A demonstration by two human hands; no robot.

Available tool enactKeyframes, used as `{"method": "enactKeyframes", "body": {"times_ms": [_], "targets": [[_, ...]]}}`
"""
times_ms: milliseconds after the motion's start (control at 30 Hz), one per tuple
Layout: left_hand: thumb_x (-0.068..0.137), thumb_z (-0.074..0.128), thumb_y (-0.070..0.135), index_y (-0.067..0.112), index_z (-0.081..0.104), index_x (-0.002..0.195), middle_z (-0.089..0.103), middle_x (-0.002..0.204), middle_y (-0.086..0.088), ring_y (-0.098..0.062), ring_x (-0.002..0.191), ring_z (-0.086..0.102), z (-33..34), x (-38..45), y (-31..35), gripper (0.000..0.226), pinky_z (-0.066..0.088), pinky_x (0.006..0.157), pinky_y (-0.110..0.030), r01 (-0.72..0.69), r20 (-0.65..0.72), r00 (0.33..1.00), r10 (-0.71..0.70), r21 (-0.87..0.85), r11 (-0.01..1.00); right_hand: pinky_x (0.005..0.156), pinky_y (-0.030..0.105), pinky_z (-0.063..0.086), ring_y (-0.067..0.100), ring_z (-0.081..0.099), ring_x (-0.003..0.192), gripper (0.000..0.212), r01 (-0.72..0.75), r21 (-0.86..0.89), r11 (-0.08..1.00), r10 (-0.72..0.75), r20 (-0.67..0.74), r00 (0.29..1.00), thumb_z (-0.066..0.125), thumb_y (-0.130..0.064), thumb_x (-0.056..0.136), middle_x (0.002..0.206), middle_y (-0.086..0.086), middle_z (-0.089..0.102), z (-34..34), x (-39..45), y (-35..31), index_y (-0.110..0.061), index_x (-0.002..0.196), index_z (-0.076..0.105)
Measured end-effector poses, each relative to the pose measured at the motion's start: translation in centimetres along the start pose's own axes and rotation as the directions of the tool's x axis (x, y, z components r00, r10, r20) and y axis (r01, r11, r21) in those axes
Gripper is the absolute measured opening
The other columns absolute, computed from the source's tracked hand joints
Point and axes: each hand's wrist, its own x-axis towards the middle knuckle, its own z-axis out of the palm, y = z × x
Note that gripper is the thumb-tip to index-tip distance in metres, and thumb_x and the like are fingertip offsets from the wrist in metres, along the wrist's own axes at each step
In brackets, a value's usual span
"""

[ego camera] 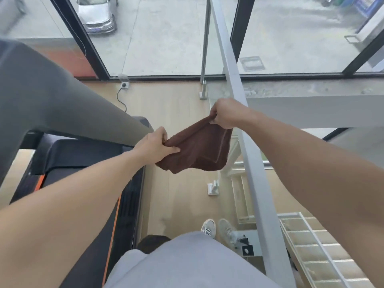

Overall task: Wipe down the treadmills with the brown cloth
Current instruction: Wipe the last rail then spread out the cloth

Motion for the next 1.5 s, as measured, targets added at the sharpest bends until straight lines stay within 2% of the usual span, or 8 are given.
{"method": "enactKeyframes", "body": {"times_ms": [167,333,467,800,1033,1200,1333,1500], "targets": [[0.089,0.055,0.073,0.026,0.071,0.109,0.073,0.097,0.005,-0.016,0.087,0.069,-2.3,4.7,2.4,0.054,0.052,0.068,-0.027,0.114,0.095,0.991,-0.097,-0.200,0.973,0.075,0.035,0.055,0.033,0.065,0.090,0.022,-0.139,0.102,0.985,0.152,-0.129,0.980,0.054,-0.012,0.093,0.102,0.012,0.069,-1.5,6.9,0.0,-0.011,0.107,0.071],[0.103,0.049,0.049,0.008,0.064,0.111,0.070,0.100,-0.011,-0.026,0.083,0.070,-3.7,10.9,5.7,0.044,0.060,0.065,-0.034,0.269,0.087,0.958,-0.273,-0.600,0.753,0.062,0.034,0.063,0.026,0.072,0.074,0.020,-0.210,0.337,0.918,0.170,0.146,0.975,0.057,-0.012,0.097,0.096,0.016,0.074,-0.9,11.9,-1.7,-0.004,0.107,0.073],[0.095,0.056,0.022,0.005,0.066,0.099,0.070,0.089,-0.021,-0.040,0.071,0.073,-6.0,15.8,7.1,0.020,0.063,0.054,-0.045,0.391,0.179,0.899,-0.400,-0.740,0.547,0.078,0.032,0.063,0.022,0.073,0.085,0.013,-0.192,0.463,0.865,0.074,0.261,0.962,0.064,-0.022,0.097,0.093,0.007,0.077,-0.2,14.4,-3.0,-0.018,0.097,0.077],[0.098,0.051,0.054,0.000,0.073,0.091,0.076,0.074,-0.014,-0.034,0.068,0.076,-7.1,22.4,10.6,0.059,0.065,0.068,-0.044,0.339,0.236,0.941,-0.244,-0.680,0.650,0.089,0.041,0.061,0.019,0.075,0.092,0.027,-0.182,0.688,0.702,0.102,0.156,0.982,0.082,-0.025,0.086,0.098,0.005,0.077,0.8,16.7,1.8,-0.019,0.109,0.069],[0.096,0.035,0.048,0.020,0.072,0.080,0.076,0.074,0.000,-0.028,0.082,0.072,-3.7,23.9,15.7,0.049,0.059,0.082,-0.045,0.054,-0.109,0.974,-0.197,-0.735,0.676,0.072,0.032,0.062,0.014,0.075,0.076,0.030,-0.167,0.863,0.477,0.236,0.057,0.970,0.048,0.000,0.102,0.086,0.006,0.075,-3.7,13.7,7.7,-0.017,0.102,0.072],[0.095,0.053,0.017,0.021,0.059,0.131,0.062,0.129,-0.001,-0.023,0.118,0.058,-0.2,23.9,16.1,0.037,0.050,0.101,-0.038,0.186,0.147,0.982,-0.121,-0.611,0.770,0.073,0.047,0.063,0.026,0.067,0.074,0.021,-0.314,0.882,0.350,0.623,0.031,0.782,0.047,-0.006,0.092,0.086,0.013,0.068,-5.5,11.1,13.9,-0.008,0.092,0.068],[0.097,0.061,0.016,0.015,0.056,0.141,0.062,0.131,-0.007,-0.021,0.118,0.058,2.0,22.5,16.3,0.044,0.046,0.109,-0.038,0.233,0.299,0.952,-0.065,-0.571,0.787,0.065,0.041,0.060,0.028,0.063,0.080,0.016,-0.400,0.904,0.148,0.748,0.163,0.643,0.043,-0.007,0.094,0.090,0.013,0.064,-4.0,9.4,17.8,-0.012,0.087,0.056],[0.097,0.065,0.017,0.021,0.052,0.146,0.060,0.133,-0.001,-0.017,0.111,0.058,3.7,21.2,16.6,0.051,0.049,0.093,-0.029,0.239,0.404,0.915,-0.003,-0.536,0.809,0.069,0.035,0.052,0.029,0.056,0.084,0.020,-0.483,0.865,0.137,0.764,0.218,0.607,0.043,-0.001,0.095,0.100,0.012,0.057,-0.3,8.8,19.4,-0.013,0.092,0.058]]}}
